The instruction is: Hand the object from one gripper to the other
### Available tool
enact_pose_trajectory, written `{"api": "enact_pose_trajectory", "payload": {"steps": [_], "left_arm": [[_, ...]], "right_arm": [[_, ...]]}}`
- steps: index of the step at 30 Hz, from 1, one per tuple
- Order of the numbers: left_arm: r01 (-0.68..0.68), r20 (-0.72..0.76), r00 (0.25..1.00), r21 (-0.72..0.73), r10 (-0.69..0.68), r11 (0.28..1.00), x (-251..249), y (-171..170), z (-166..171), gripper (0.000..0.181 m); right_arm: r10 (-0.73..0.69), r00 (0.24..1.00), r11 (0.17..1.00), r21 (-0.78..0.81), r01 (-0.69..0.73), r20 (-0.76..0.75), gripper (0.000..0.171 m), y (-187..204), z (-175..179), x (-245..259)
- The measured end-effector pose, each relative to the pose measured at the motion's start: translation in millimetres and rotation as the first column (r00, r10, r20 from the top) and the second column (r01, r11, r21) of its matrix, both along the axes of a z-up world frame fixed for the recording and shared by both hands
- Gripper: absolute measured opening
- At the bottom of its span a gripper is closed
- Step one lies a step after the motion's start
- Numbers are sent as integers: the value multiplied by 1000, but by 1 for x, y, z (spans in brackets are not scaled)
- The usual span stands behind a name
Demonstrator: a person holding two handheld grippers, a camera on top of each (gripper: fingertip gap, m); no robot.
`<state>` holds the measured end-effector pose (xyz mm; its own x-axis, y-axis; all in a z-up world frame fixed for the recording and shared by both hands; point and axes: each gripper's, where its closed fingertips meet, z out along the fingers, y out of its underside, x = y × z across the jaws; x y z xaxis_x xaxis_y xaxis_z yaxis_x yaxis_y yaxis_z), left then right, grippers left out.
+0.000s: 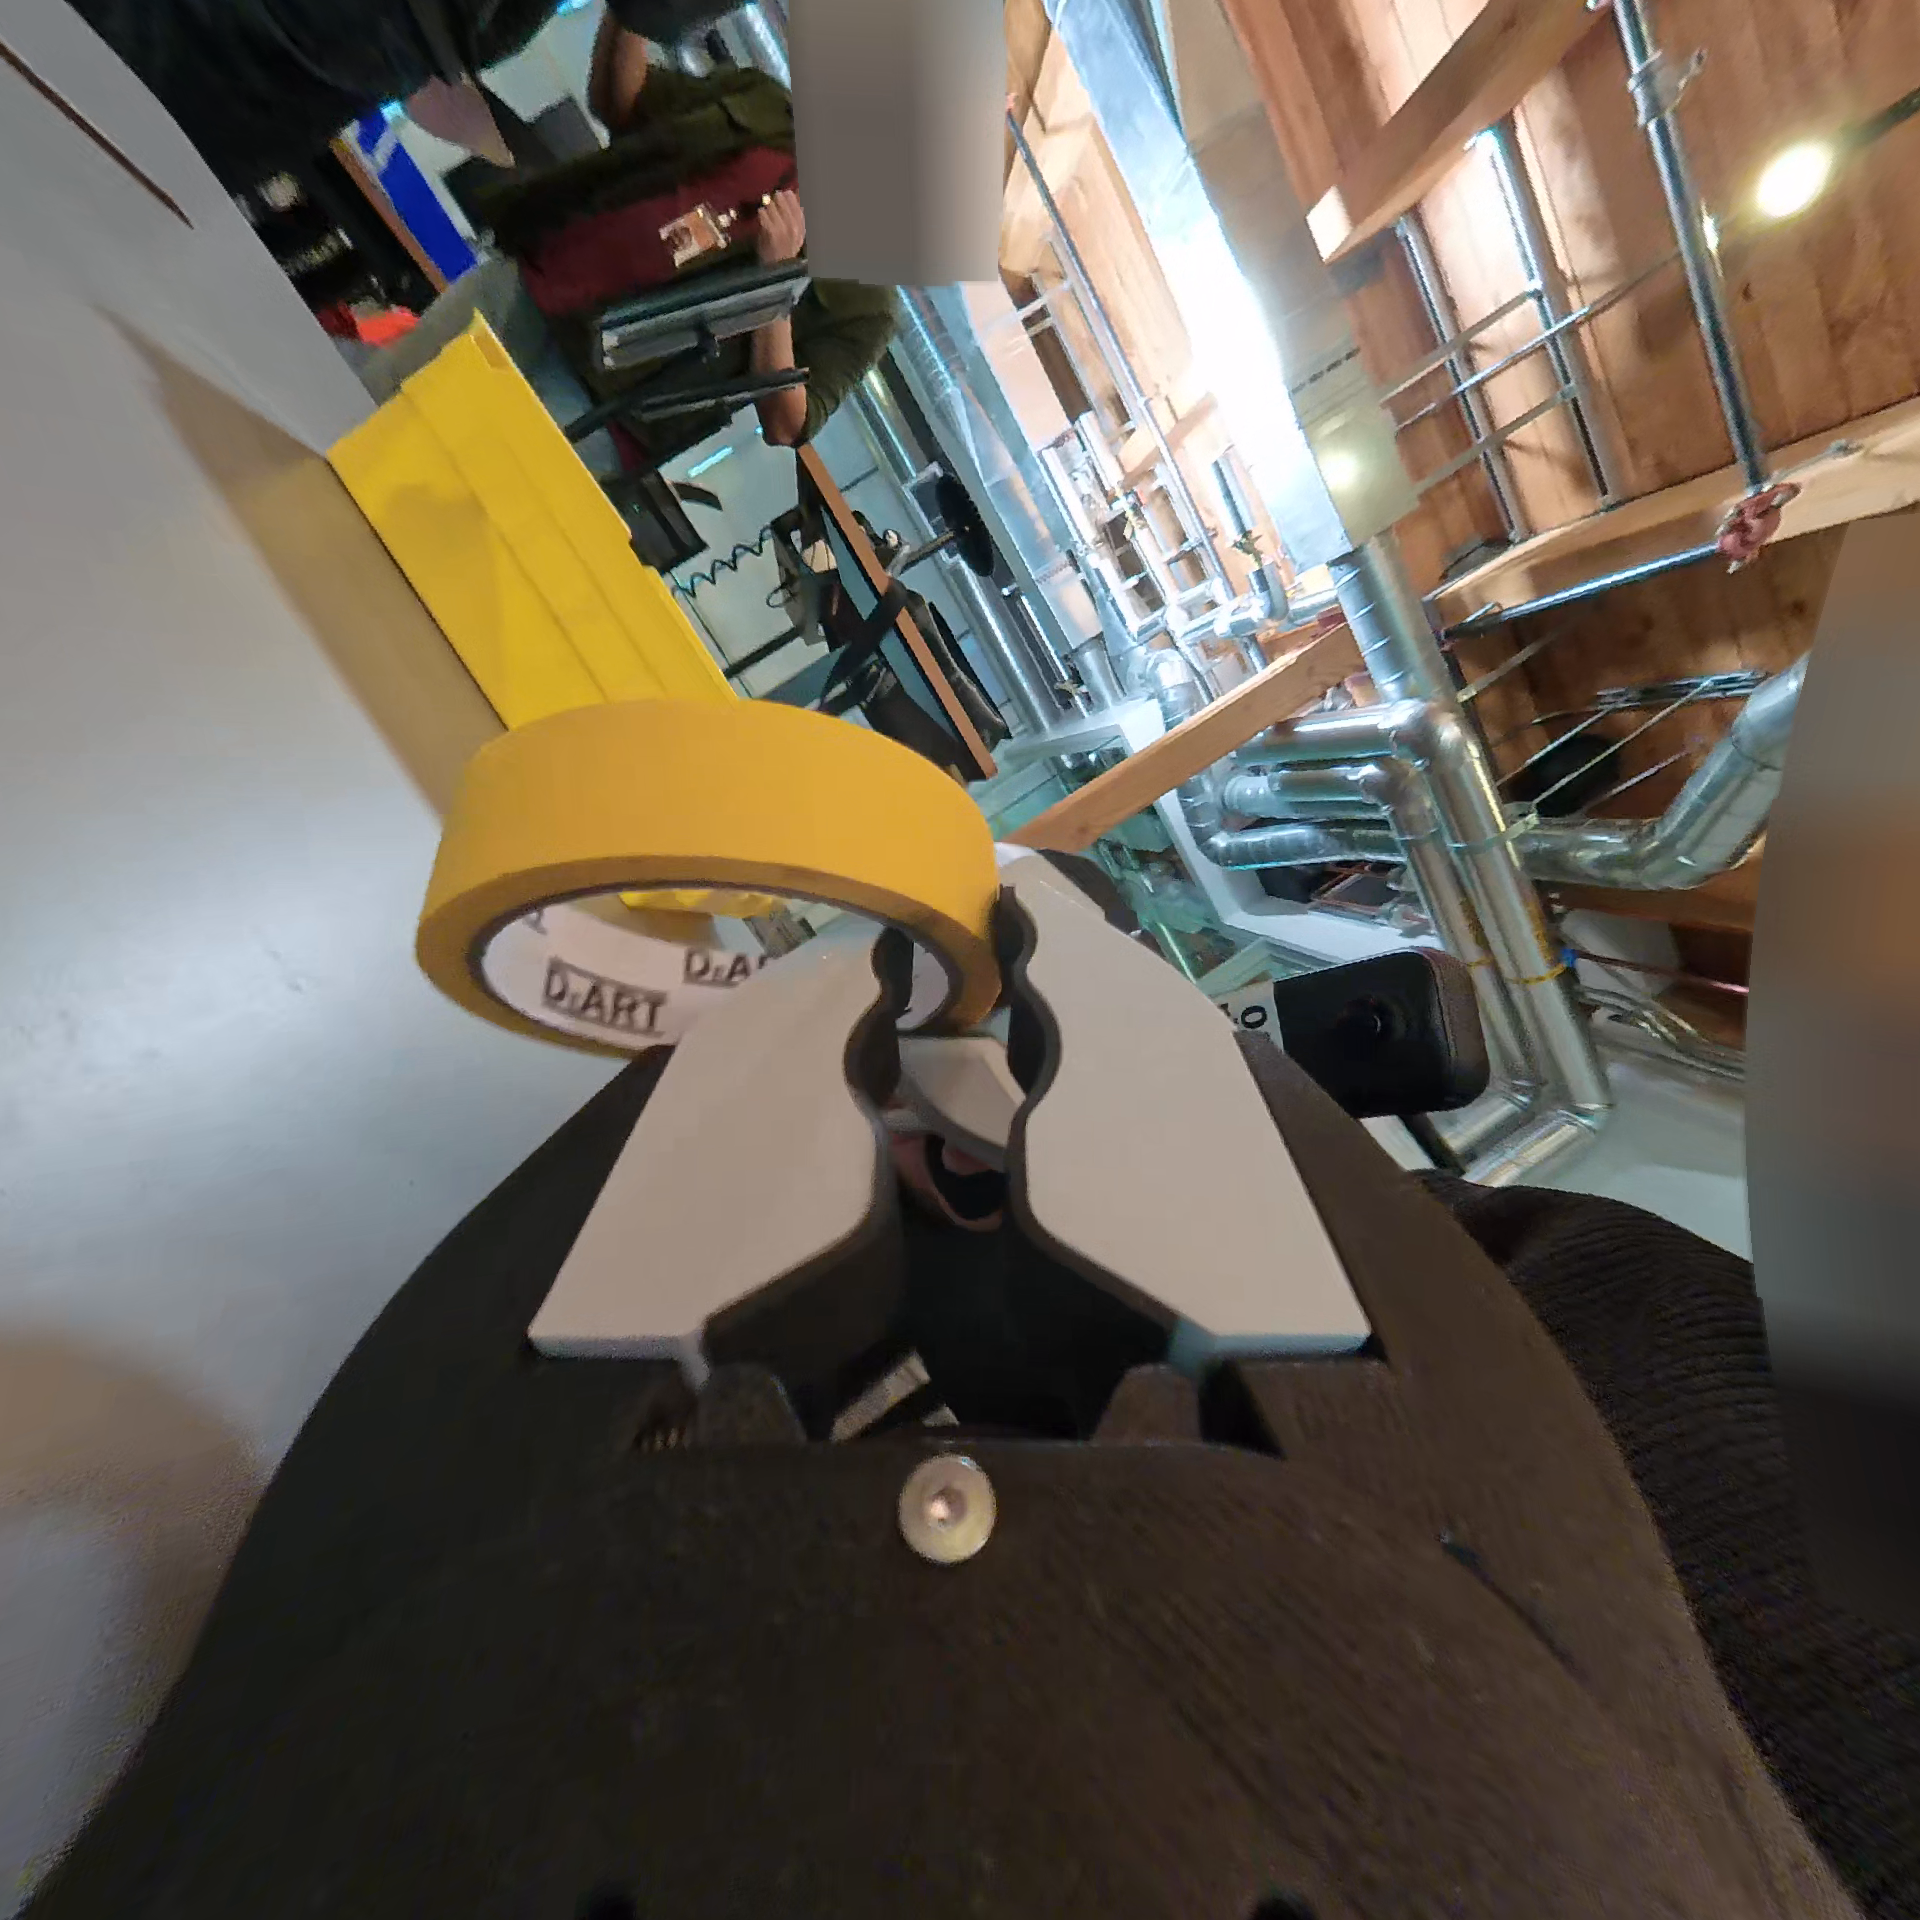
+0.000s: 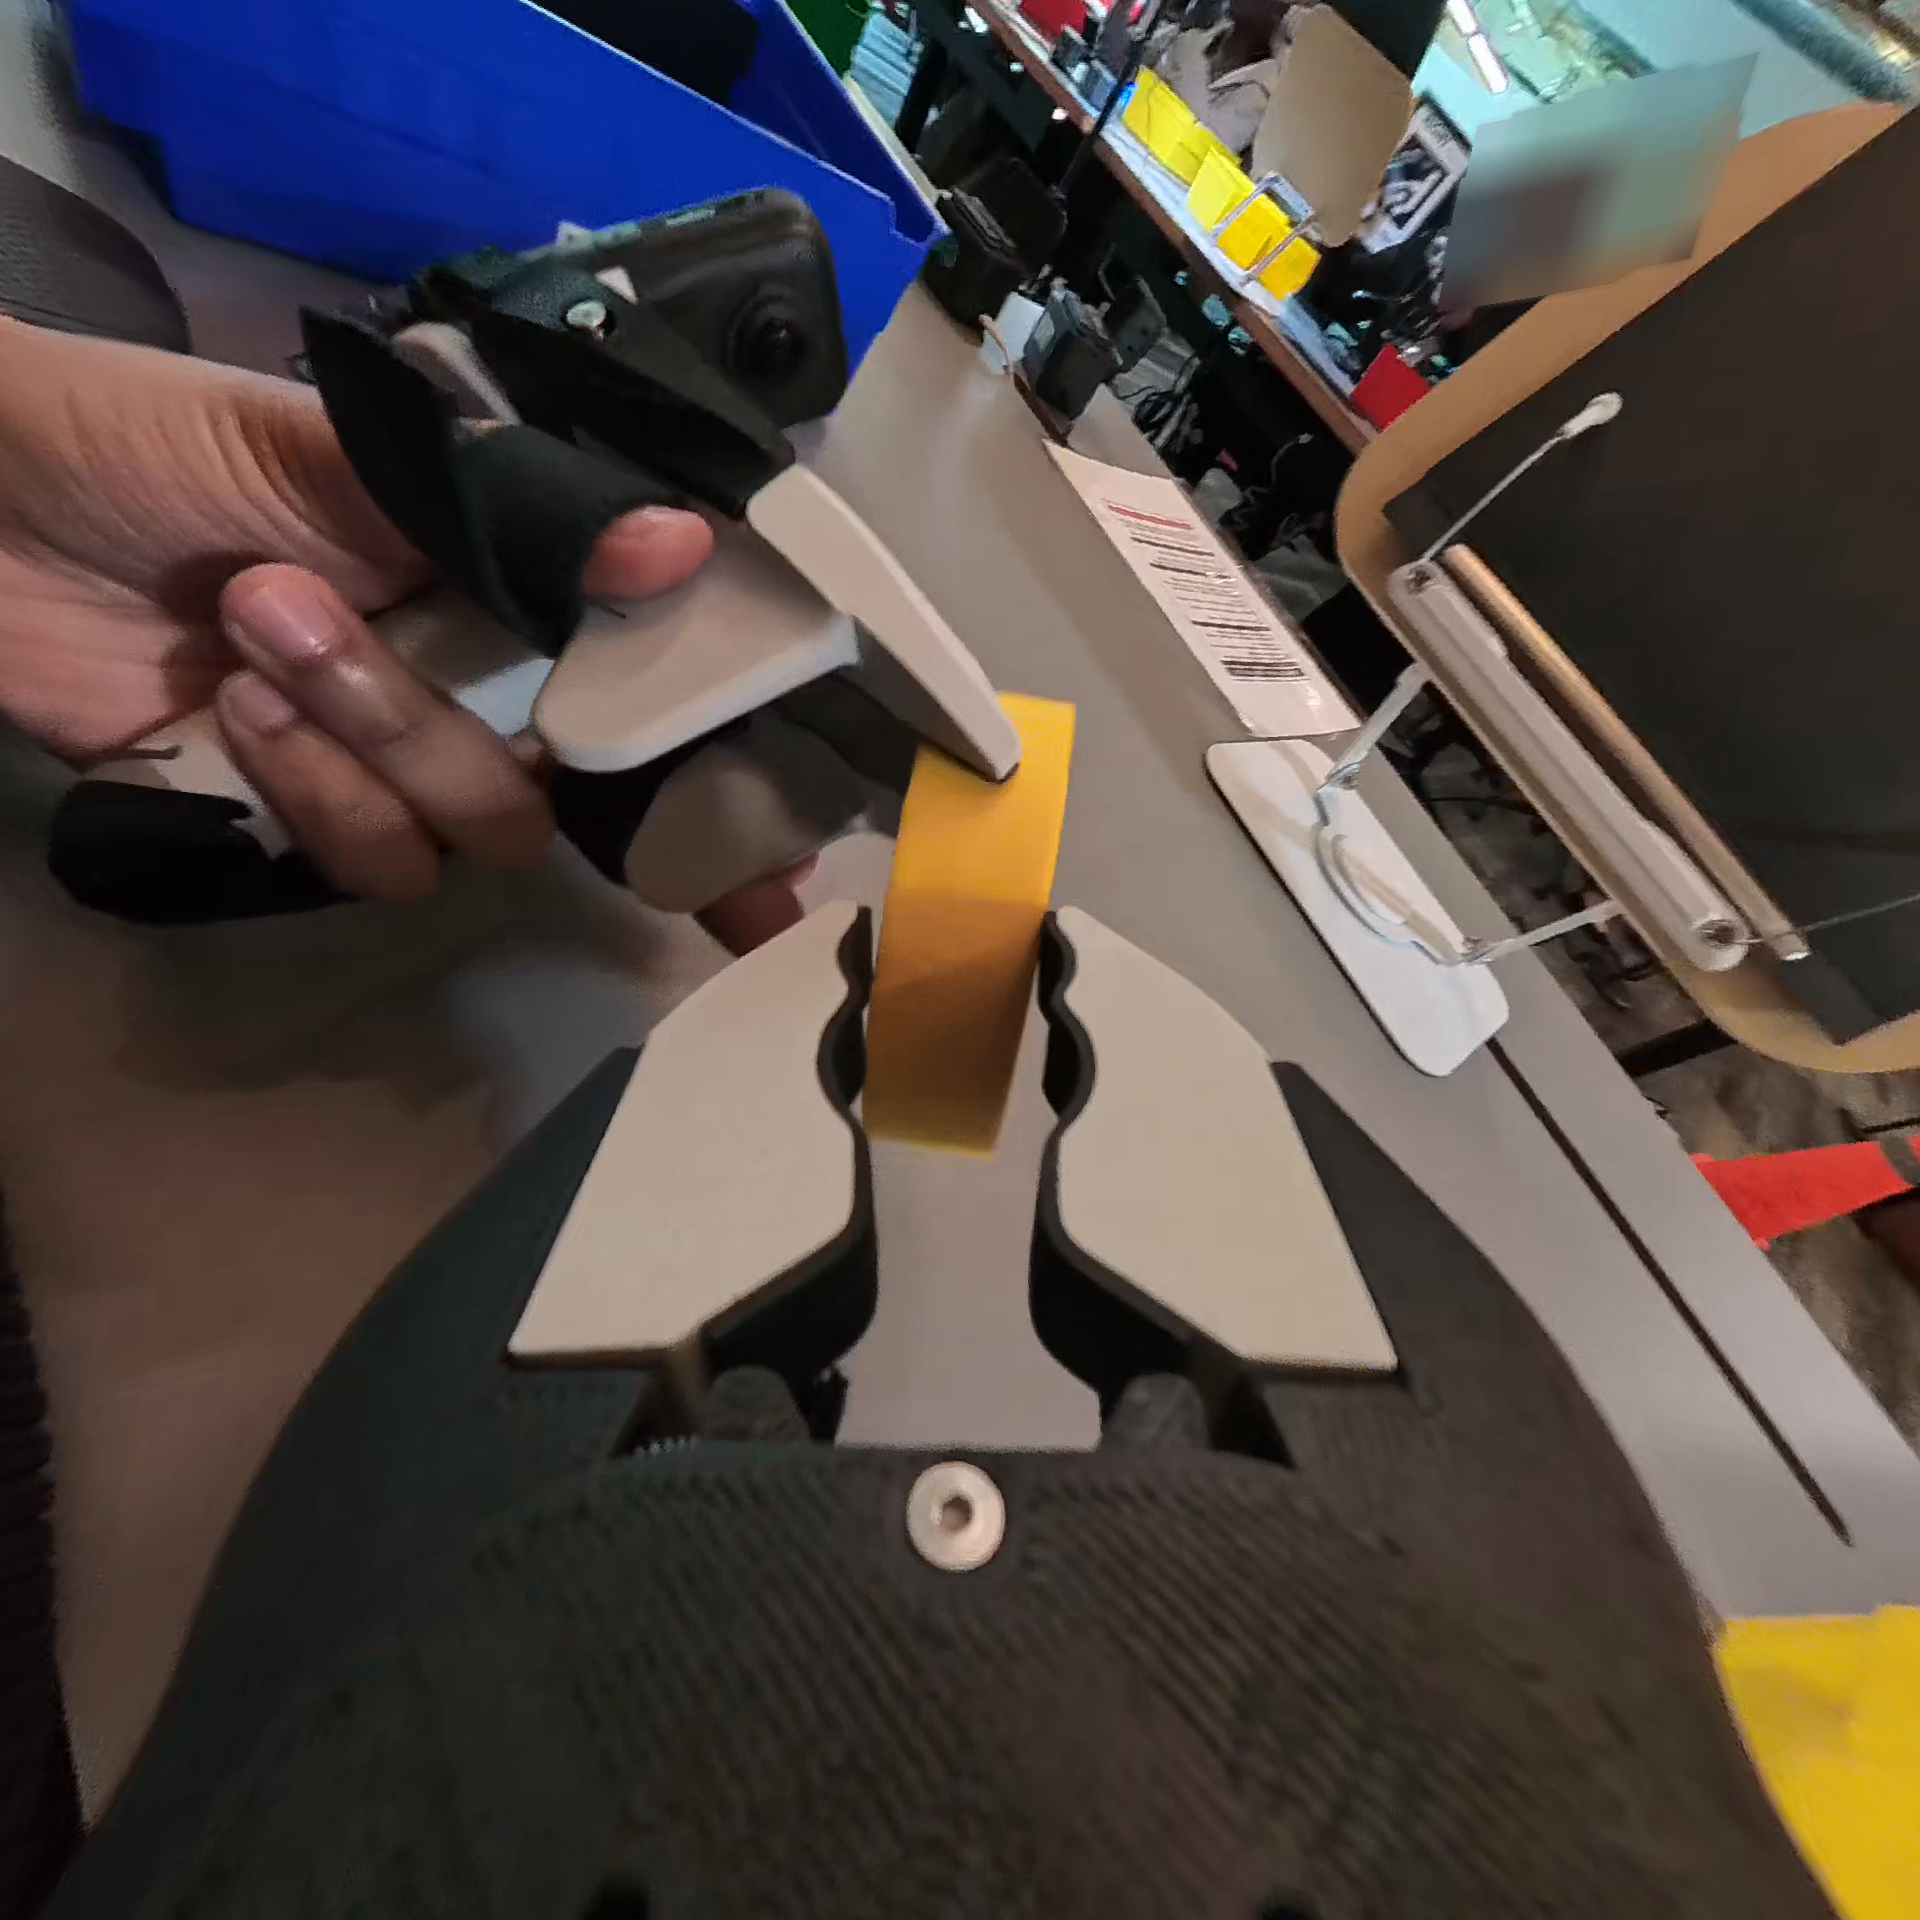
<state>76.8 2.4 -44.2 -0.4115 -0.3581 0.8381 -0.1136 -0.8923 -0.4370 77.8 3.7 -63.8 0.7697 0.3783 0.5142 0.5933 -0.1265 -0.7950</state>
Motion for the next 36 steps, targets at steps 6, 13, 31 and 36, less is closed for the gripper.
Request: {"api": "enact_pose_trajectory", "payload": {"steps": [6,13,31,36], "left_arm": [[-102,9,995,118,102,988,-7,17,6,10],[-45,102,994,115,34,992,-22,30,20,11],[286,408,835,253,-370,924,-61,-39,65,12],[341,381,813,299,-439,891,-61,-55,61,13]], "right_arm": [[22,1000,999,-35,-22,3,34,2,-12,-2],[82,983,994,-56,-92,-167,49,1,-9,-3],[40,349,933,-90,-349,-936,79,3,16,10],[25,179,860,-70,-505,-983,56,-7,22,-6]]}}
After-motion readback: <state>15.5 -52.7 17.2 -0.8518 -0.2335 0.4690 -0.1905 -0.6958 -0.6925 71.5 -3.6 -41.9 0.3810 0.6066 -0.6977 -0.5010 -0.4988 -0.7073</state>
